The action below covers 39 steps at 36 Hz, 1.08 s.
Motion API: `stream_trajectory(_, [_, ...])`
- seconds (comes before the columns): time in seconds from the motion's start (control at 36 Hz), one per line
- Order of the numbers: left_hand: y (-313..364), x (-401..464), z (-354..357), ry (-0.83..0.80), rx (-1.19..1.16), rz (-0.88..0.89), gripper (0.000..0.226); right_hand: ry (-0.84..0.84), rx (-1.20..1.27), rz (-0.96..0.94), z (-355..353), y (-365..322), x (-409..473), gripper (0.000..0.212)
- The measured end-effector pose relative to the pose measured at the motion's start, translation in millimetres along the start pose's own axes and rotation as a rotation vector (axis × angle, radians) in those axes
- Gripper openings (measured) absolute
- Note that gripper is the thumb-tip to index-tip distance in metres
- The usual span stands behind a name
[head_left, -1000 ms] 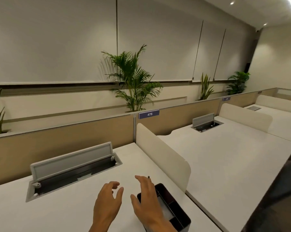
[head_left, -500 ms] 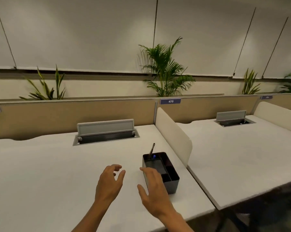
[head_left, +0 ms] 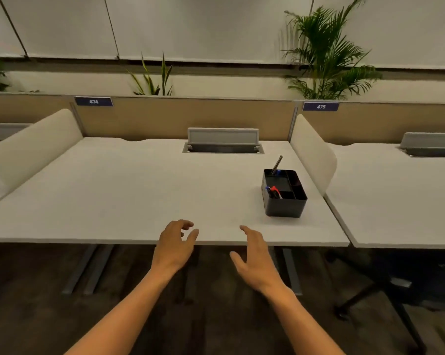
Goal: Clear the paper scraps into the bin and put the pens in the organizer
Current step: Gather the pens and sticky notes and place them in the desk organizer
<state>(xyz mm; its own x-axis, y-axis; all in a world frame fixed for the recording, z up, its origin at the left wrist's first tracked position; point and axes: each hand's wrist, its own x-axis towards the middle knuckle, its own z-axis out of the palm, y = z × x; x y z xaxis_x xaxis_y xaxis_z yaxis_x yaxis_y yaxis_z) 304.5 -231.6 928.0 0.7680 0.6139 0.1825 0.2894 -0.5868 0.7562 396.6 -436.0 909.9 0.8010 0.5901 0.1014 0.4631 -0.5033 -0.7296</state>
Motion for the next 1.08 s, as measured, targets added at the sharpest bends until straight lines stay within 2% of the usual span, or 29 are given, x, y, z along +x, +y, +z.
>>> stream_trajectory(0.19, [-48,-46,-48,-0.004,0.053,-0.007,0.026,-0.065,0.001,0.033,48,-17,-48,0.072])
stream_trajectory(0.61, [-162,-118,-131,-0.124,0.012,-0.063,0.028,-0.085,-0.011,0.262,169,-77,-134,0.068])
stream_trajectory(0.83, [-189,-148,-119,-0.204,0.011,-0.106,0.028,-0.175,-0.055,0.306,182,-72,-165,0.065])
stream_trajectory(1.08, [-203,-194,-54,-0.235,0.027,-0.274,0.023,-0.394,-0.094,0.297,188,-10,-182,0.054])
